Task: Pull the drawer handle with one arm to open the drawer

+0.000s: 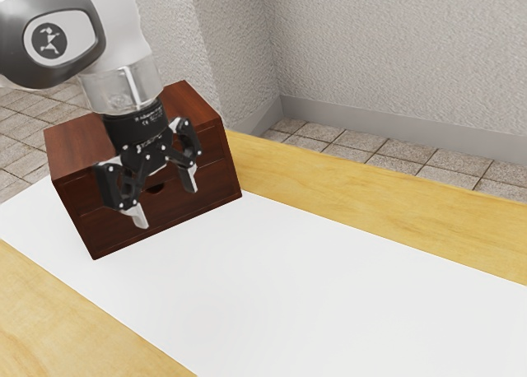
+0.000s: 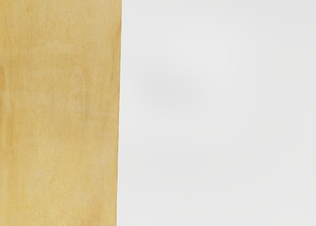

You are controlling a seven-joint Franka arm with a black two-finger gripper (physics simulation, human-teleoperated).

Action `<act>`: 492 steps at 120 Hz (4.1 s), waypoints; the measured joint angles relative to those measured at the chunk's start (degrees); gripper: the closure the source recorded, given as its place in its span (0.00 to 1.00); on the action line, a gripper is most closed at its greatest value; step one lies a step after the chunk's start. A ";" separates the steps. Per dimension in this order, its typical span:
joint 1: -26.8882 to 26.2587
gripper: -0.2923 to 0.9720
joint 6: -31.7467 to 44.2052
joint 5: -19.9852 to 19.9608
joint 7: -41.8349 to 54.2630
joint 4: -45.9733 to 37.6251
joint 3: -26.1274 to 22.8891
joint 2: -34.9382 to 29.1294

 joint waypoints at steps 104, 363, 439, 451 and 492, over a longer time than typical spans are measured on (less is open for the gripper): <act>26.47 0.23 10.52 10.58 33.20 4.31 -18.67 9.36; 35.13 0.23 25.90 15.94 109.15 5.63 -19.14 19.02; 35.27 0.35 27.45 15.11 116.61 5.19 -19.04 19.46; 35.58 0.37 27.56 15.14 117.10 5.18 -18.89 19.57; 35.41 0.48 27.81 15.17 117.55 4.77 -18.25 19.92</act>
